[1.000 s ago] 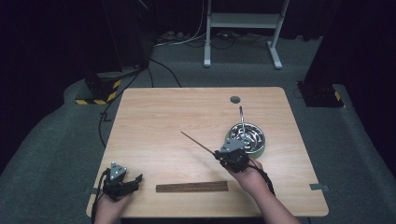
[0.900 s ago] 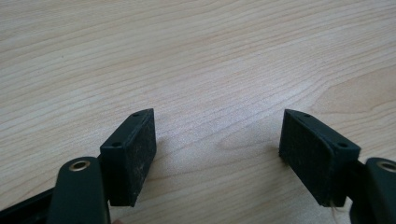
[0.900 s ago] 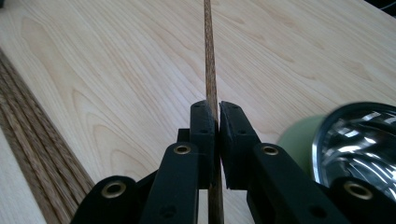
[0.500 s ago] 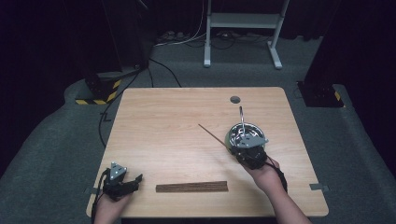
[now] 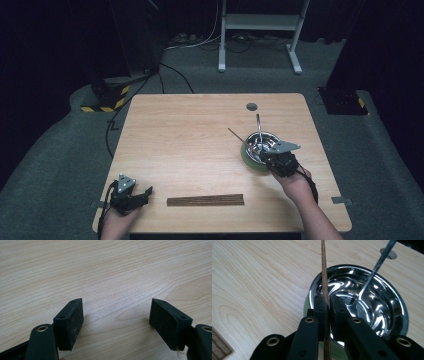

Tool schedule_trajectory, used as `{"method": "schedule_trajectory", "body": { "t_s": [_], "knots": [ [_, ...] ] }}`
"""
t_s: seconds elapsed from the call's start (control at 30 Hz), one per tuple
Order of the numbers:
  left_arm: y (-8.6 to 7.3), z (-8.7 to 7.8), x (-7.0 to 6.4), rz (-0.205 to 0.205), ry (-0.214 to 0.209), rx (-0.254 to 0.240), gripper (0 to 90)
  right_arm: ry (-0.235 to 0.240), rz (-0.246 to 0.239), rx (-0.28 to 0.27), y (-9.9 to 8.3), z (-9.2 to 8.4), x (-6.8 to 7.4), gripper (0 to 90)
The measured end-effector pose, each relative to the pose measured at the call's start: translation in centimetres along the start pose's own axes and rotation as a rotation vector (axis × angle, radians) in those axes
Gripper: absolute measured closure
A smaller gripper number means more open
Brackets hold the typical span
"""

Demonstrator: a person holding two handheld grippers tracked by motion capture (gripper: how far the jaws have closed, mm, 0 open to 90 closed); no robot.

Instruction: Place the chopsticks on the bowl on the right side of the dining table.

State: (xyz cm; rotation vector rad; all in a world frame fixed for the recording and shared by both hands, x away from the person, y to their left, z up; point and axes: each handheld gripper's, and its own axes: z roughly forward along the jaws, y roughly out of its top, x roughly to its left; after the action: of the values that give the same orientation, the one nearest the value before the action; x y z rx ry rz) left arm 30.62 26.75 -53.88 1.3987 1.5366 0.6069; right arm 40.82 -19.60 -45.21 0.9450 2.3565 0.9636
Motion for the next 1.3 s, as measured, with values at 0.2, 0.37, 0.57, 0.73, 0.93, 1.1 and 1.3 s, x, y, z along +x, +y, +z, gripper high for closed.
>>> {"method": "schedule_trajectory", "body": {
  "t_s": [0.2,0.37,0.57,0.73,0.93,1.1,1.3],
  "knots": [
    [0.0,0.0,0.0,0.001,0.001,0.000,27.3,-0.014,0.016,0.008,-0.2,-0.2,-0.8,84.1],
    [0.0,0.0,0.0,0.001,0.001,-0.001,27.3,-0.020,0.028,0.016,-0.2,0.0,-1.2,84.1],
    [0.0,0.0,0.1,0.013,0.001,0.005,27.3,-0.023,0.033,0.021,-0.3,0.5,-1.8,84.1],
    [0.0,0.0,0.1,0.012,0.001,0.004,27.3,-0.027,0.045,0.011,-0.5,0.9,-2.7,84.1],
    [0.0,0.0,0.1,0.013,0.001,0.005,27.3,-0.020,0.056,0.019,-0.6,1.2,-3.2,84.1],
    [0.0,0.0,0.1,0.011,0.001,0.005,27.3,-0.020,0.062,0.021,-0.6,1.4,-3.3,84.0],
    [0.0,0.0,0.1,0.011,0.001,0.004,27.3,-0.020,0.066,0.029,-0.7,1.7,-3.5,83.9]
  ]
}}
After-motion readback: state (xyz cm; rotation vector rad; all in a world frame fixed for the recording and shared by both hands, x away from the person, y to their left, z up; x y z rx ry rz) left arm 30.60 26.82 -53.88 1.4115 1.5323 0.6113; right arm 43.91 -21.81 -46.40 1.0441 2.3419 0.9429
